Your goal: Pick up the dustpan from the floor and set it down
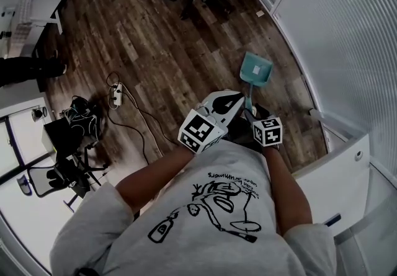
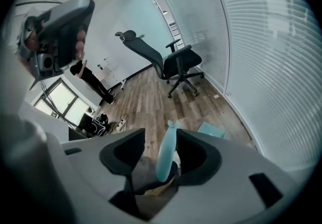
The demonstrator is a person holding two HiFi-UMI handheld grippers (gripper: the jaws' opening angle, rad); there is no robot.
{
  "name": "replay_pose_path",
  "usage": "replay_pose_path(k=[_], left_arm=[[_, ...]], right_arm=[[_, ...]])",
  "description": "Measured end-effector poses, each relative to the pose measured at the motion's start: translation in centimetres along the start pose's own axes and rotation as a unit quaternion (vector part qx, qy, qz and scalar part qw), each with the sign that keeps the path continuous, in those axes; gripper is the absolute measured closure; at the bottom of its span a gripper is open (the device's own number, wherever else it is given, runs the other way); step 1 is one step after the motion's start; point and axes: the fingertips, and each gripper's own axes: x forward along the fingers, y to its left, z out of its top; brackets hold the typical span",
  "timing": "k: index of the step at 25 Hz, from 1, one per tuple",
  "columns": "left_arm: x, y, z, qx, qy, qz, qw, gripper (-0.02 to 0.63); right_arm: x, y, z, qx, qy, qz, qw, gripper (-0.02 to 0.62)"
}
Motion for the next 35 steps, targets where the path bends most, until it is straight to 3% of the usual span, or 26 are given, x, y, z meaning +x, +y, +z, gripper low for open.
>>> replay_pose_path(k=[10, 19, 29, 31, 35], left_arm=[[-0.5, 0.9, -0.3, 0.000, 0.008, 0.009, 0.9999, 0.604], [-0.9, 2.0, -0.9, -0.005, 0.016, 0.017, 0.9997, 0.604], [-0.9, 3.0, -1.4, -0.009, 0.023, 0.023, 0.9994, 0.604], [-0.9, 3.0, -1.2, -0.008, 0.023, 0.023, 0.9994, 0.604], [-1.1, 3.4, -1.1, -0.008, 0.022, 0.028, 0.9993, 0.604]], right_arm=[[2.9, -0.9, -2.9, 0.046, 0.043, 0.004, 0.998, 0.405], [4.6, -1.5, -4.1, 0.051, 0.061, 0.005, 0.997, 0.403], [6.0, -1.7, -3.2, 0.094, 0.042, 0.019, 0.994, 0.406], [5.7, -2.0, -3.0, 0.107, 0.035, 0.016, 0.994, 0.449], [5.5, -2.3, -2.7, 0.134, 0.018, 0.020, 0.991, 0.477]])
